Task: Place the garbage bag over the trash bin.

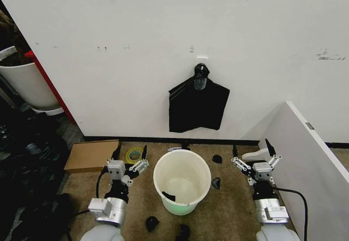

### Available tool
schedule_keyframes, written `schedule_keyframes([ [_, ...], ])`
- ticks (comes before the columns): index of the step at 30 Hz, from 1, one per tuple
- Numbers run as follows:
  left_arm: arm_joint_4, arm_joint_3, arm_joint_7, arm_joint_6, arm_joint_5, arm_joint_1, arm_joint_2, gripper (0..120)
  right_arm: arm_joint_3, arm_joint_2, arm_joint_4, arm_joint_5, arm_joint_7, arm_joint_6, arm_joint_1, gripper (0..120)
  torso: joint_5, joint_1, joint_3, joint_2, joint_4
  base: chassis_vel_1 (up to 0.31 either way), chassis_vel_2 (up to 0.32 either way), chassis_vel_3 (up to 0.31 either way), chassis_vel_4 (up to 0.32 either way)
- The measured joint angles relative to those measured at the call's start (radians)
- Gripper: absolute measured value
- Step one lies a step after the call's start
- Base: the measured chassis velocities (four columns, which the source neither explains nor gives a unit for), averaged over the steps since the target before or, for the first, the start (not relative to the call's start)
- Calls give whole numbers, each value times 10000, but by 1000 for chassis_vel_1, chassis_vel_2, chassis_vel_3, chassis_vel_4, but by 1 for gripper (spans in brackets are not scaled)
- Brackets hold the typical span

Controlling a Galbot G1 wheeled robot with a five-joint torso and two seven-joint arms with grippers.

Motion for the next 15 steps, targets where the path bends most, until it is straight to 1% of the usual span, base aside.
schedule_keyframes([
  [2,82,28,87,-179,1,90,-28,100,-77,0,-157,132,-26,9,122,100,3,0,0,0,0,0,0,0,0],
  [3,81,68,94,-181,-221,123,-30,100,-155,-17,-200,370,-83,-15,158,100,2,0,0,0,0,0,0,0,0],
  [5,1,103,60,-34,-695,136,-11,100,-330,-75,-161,1259,-236,-204,154,100,1,0,0,0,0,0,0,0,0],
  [7,-234,136,-76,356,-1545,110,46,100,-675,-182,139,3058,-284,-803,101,100,3,0,-1,0,0,0,0,0,0],
  [8,-234,136,-76,356,-1545,110,46,100,-675,-182,139,3058,-284,-803,101,100,3,0,-1,0,0,0,0,0,0],
  [9,-341,168,-94,516,-1881,94,81,100,-744,-211,237,3639,-301,-1030,91,100,-1,0,0,0,-1,0,0,0,0],
  [12,-542,224,-61,772,-2385,66,112,100,-781,-249,345,4382,-462,-1234,116,100,2,0,0,0,-1,0,0,0,0],
  [15,-575,239,-18,816,-2414,48,103,100,-841,-278,479,4779,-484,-1405,116,100,2,0,0,0,0,0,0,0,0],
])
